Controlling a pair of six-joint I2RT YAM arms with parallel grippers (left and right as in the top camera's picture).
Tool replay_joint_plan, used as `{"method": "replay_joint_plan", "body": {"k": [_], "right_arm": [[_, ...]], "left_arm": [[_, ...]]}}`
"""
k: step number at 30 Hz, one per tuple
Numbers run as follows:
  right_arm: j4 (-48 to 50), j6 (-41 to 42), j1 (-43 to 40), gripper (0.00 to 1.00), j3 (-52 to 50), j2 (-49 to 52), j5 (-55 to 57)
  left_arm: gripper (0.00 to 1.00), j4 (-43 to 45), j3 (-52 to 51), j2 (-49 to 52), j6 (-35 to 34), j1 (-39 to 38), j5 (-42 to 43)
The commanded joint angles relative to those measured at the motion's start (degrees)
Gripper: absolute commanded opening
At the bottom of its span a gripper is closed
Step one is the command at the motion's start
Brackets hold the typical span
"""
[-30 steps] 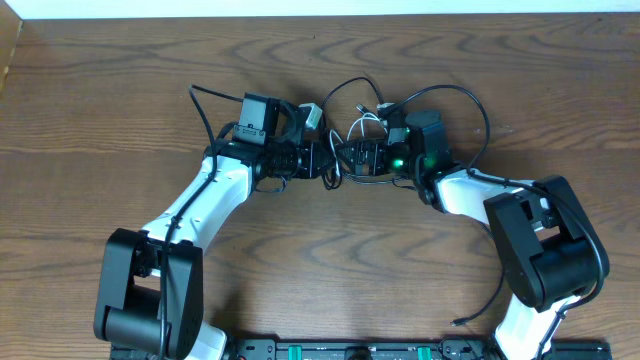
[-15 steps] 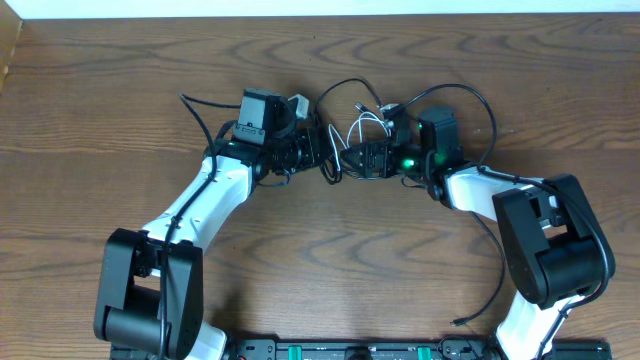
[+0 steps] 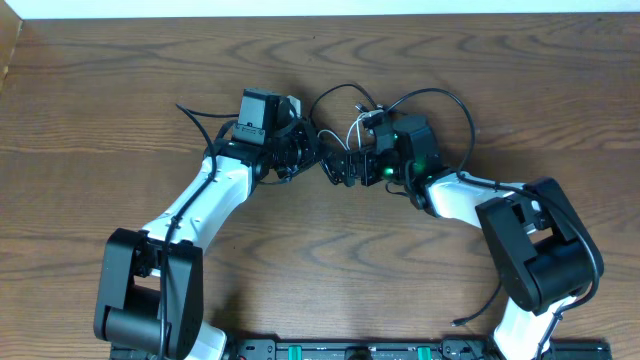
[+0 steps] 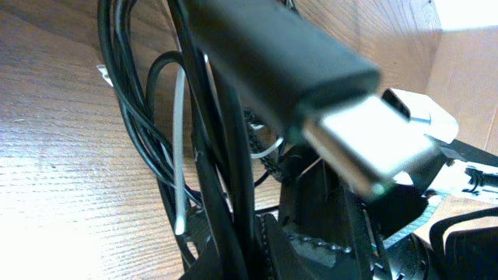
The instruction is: Untangle cables
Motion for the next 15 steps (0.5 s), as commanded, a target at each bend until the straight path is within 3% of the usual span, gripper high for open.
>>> {"method": "replay_joint_plan", "body": {"k": [1, 8, 12, 15], "right_arm": [[0.1, -0.9, -2.2, 0.99, 0.7, 0.7, -2.8], [0.1, -5.3, -6.8, 0.99, 0.7, 0.7, -18.8], [-0.1, -8.2, -6.0, 0.99, 0.7, 0.7, -18.9], [-0.2, -8.7, -4.9, 0.99, 0.7, 0.7, -15.9]], "left_arm": [[0.07, 0.1, 0.7, -0.8, -0.5, 0.2, -2.6], [0.08, 1.1, 0.7, -0.8, -3.8, 0.5, -2.8], [0.07, 1.5, 0.7, -0.8, -12.6, 0.5, -2.7], [0.07, 3.6, 0.7, -0.8, -14.9, 0.5, -0.5]]}}
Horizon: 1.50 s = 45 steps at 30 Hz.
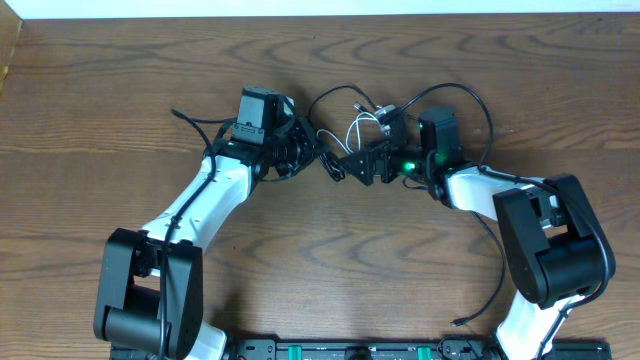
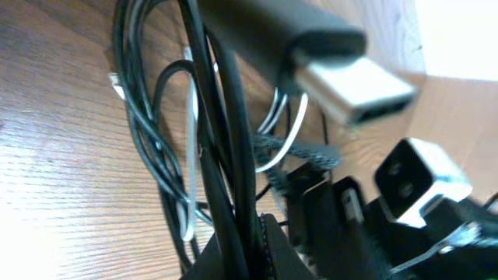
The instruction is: Untangle cables
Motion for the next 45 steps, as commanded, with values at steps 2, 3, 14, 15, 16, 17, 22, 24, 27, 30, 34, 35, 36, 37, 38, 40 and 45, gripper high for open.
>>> {"method": "replay_joint_plan", "body": {"k": [2, 3, 14, 15, 16, 17, 22, 24, 27, 30, 34, 35, 36, 37, 38, 40, 45], "right_arm": [[-0.4, -2.9, 1.8, 0.99, 0.7, 0.7, 2.3], [-0.4, -2.9, 2.1, 0.99, 0.7, 0.7, 2.4], [-0.4, -3.8, 5.0, 0.99, 0.7, 1.3, 9.7], [-0.4, -2.3, 4.9, 0.98, 0.7, 1.8, 12.9], [-0.2, -0.4, 4.9, 0.93, 0.7, 2.6, 15.7], [0.0, 0.7, 4.9, 0.86, 0.7, 3.1, 16.5], [3.6, 5.5, 4.1, 0.01, 0.7, 3.9, 15.9], [6.9, 8.0, 2.7, 0.01, 0.7, 3.7, 12.2], [11.6, 11.6, -0.7, 0.01, 0.7, 3.1, 5.8], [12.0, 14.3, -8.3, 0.01, 0.7, 1.4, 0.0], [11.4, 14.4, -18.4, 0.01, 0.7, -2.3, -9.4], [11.1, 14.4, -20.5, 0.01, 0.7, -3.4, -10.1], [10.0, 14.4, -23.2, 0.01, 0.7, -5.0, -10.0], [9.4, 14.3, -25.1, 0.01, 0.7, -6.3, -9.8], [8.8, 14.3, -26.4, 0.01, 0.7, -7.2, -9.5], [7.5, 14.3, -30.6, 0.01, 0.7, -10.1, -8.3], [6.7, 14.3, -41.6, 0.02, 0.7, -17.9, -7.9]], "left_arm": [[0.07, 2.1, 0.7, -0.8, -6.5, 0.3, 1.7], [0.08, 2.1, 0.7, -0.8, -6.9, 0.3, 1.7], [0.08, 2.7, 0.7, -0.8, -9.0, 0.3, 1.6], [0.08, 2.6, 0.7, -0.8, -8.9, 0.3, 1.6], [0.08, 2.6, 0.7, -0.8, -8.7, 0.3, 1.6], [0.08, 2.6, 0.7, -0.8, -8.4, 0.3, 1.6], [0.08, 1.3, 0.7, -0.8, 1.6, 0.3, 1.6], [0.07, -0.9, 0.7, -0.8, 6.0, 0.3, 1.6], [0.08, -4.0, 0.7, -0.8, 12.2, 0.3, 1.5], [0.08, -6.2, 0.7, -0.8, 16.2, 0.3, 1.1], [0.08, -8.3, 0.7, -0.8, 23.0, 0.3, -2.0], [0.08, -9.3, 0.7, -0.8, 23.8, 0.3, -3.5], [0.08, -10.7, 0.7, -0.8, 25.4, 0.3, -5.7], [0.08, -11.4, 0.7, -0.8, 26.3, 0.3, -6.7], [0.08, -12.2, 0.7, -0.8, 27.5, 0.3, -8.4], [0.08, -13.7, 0.7, -0.8, 28.0, 0.3, -12.6], [0.08, -14.8, 0.5, -0.7, 28.0, 0.3, -23.4]]}}
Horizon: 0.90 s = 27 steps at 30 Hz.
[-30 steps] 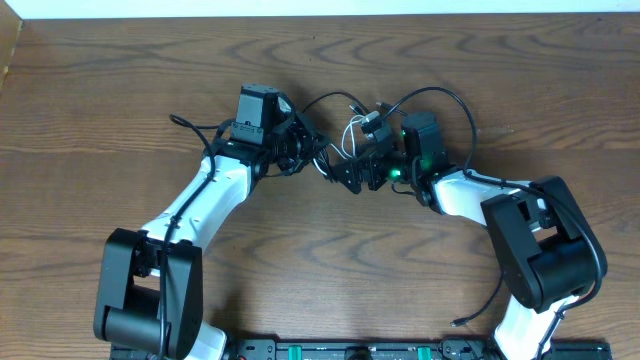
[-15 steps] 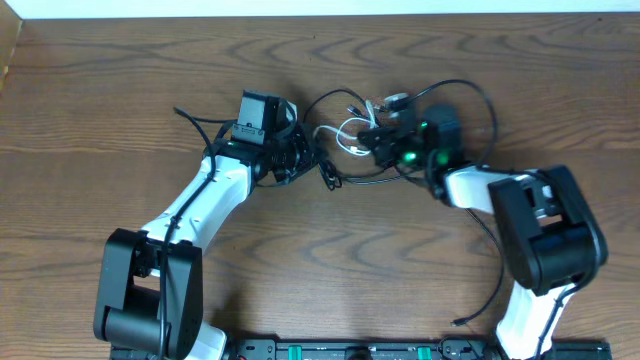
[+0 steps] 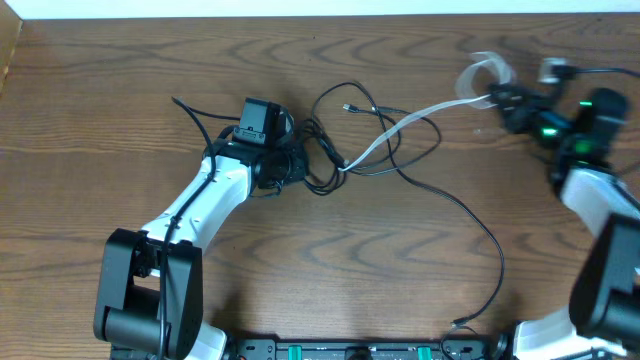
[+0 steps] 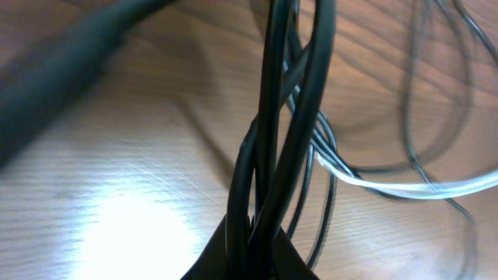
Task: Untangle cables
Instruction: 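Pull the white cable far right with the right gripper, out of view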
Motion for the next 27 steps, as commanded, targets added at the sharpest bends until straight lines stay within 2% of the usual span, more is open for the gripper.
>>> {"method": "replay_joint_plan", "body": {"k": [1, 5, 6, 9, 11, 13, 15, 17, 20, 22, 27], "right_arm": [[-1.1, 0.3, -7.4, 0.01, 0.5, -6.2, -0.7], [-6.8, -2.2, -13.0, 0.01, 0.5, -10.2, -0.8], [-8.7, -3.0, -13.8, 0.01, 0.5, -10.7, -0.9], [-12.1, -5.0, -13.9, 0.01, 0.5, -10.8, -1.2], [-15.0, -7.4, -13.5, 0.01, 0.5, -10.8, 1.1], [-16.2, -8.6, -13.4, 0.01, 0.5, -10.8, 4.8], [-17.1, -10.9, -13.5, 0.01, 0.5, -10.8, 11.2], [-17.0, -11.6, -13.7, 0.01, 0.5, -10.8, 17.7], [-17.0, -11.7, -14.3, 0.01, 0.5, -10.8, 33.8], [-16.9, -11.7, -15.1, 0.01, 0.5, -10.8, 40.7], [-15.5, -11.7, -19.9, 0.01, 0.5, -10.8, 43.9]], "left_arm": [[0.08, -0.5, 0.4, -0.7, 2.2, 0.3, -12.3], [0.08, -0.5, 0.4, -0.6, -1.2, 0.3, -13.8], [0.08, -0.5, 0.4, -0.6, -4.1, 0.3, -13.7], [0.08, -0.5, 0.4, -0.6, -9.3, 0.1, -13.2], [0.08, -0.5, 0.4, -0.6, -9.6, 0.1, -13.2], [0.08, -0.6, 0.4, -0.6, -9.6, 0.1, -13.2], [0.16, -0.8, 0.4, -0.6, -9.6, 0.1, -13.2], [0.16, -1.1, 0.3, -0.6, -9.6, 0.1, -13.2], [0.08, -1.2, 0.3, -0.6, -9.6, 0.1, -13.2], [0.08, -1.2, 0.3, -0.6, -9.6, 0.1, -13.2], [0.08, -1.2, 0.3, -0.5, -9.6, 0.0, -13.2]]}}
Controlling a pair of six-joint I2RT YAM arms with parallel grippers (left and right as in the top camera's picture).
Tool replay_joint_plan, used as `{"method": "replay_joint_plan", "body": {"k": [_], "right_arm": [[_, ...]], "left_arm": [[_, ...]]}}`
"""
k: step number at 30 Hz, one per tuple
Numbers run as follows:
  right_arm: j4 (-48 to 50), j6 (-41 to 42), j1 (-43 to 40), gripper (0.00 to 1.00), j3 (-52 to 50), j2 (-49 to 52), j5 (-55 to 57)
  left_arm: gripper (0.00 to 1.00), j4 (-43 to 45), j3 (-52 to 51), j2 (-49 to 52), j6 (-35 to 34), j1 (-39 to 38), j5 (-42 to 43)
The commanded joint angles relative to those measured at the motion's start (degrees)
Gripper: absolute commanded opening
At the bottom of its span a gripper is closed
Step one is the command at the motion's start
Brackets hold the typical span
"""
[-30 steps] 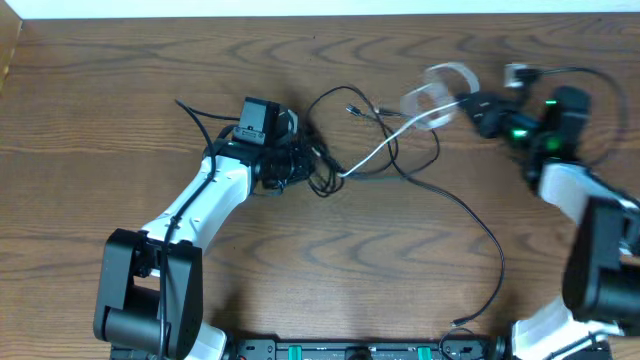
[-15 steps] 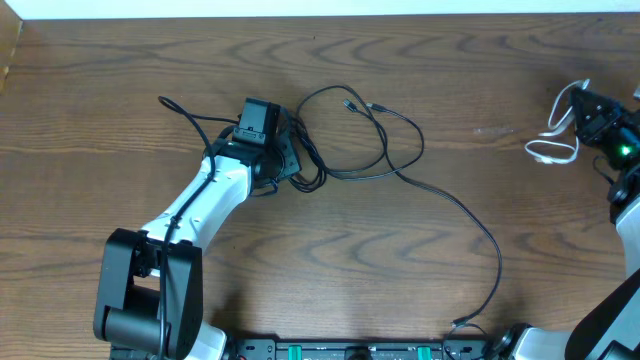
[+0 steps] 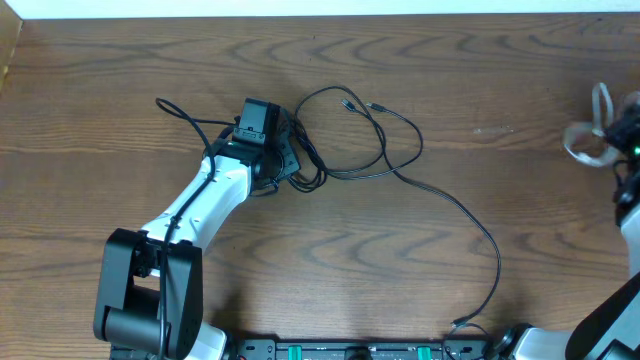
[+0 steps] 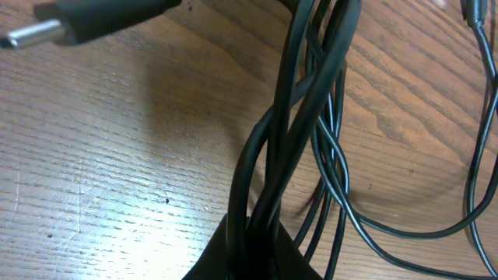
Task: Untangle cables
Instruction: 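Pull the white cable far right with the right gripper, out of view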
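Observation:
A bundle of thin black cables lies on the wooden table, looping from the centre to a free end near the front. My left gripper is shut on the knotted part of it. In the left wrist view the black strands rise out of the closed jaws of my left gripper, with a black plug at the top left. At the far right edge, my right gripper holds a looped white cable, apart from the black bundle. Its fingers are cut off by the frame.
The brown wooden table ends at a pale wall along the back. The arms' base rail runs along the front edge. One black cable end sticks out to the left of the left arm.
The white cable has left the black tangle entirely and sits with my right gripper at the right edge. My left gripper still grips the black bundle, slightly further left.
Both grippers met at the tangle in mid-table, the left shut on black strands and the right at the white cable. The right gripper then stood a little to the right. Later it held the white cable stretched far right. Now the white cable is free of the black ones.

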Motion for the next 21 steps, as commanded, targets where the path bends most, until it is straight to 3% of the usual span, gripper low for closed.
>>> {"method": "replay_joint_plan", "body": {"k": [1, 7, 12, 16, 21], "right_arm": [[0.1, -1.2, -4.0, 0.01, 0.3, -0.4, 8.0], [2.1, -1.2, -10.3, 0.01, 0.3, 1.2, 18.6], [11.0, -1.2, -15.6, 0.01, 0.3, 6.0, 6.5], [11.7, -1.2, -17.1, 0.03, 0.3, 9.4, 7.7], [10.7, 2.3, -18.3, 0.39, 0.3, 13.7, 9.2]], "left_arm": [[0.08, -0.3, 0.3, -0.4, -0.5, 0.0, -1.0], [0.08, -0.3, 0.3, -0.4, -0.5, 0.0, -1.0], [0.08, -0.3, 0.3, -0.4, -0.5, 0.0, -1.0], [0.08, -0.3, 0.3, -0.4, -0.5, 0.0, -1.0], [0.08, -0.3, 0.3, -0.4, -0.5, 0.0, -1.0]]}}
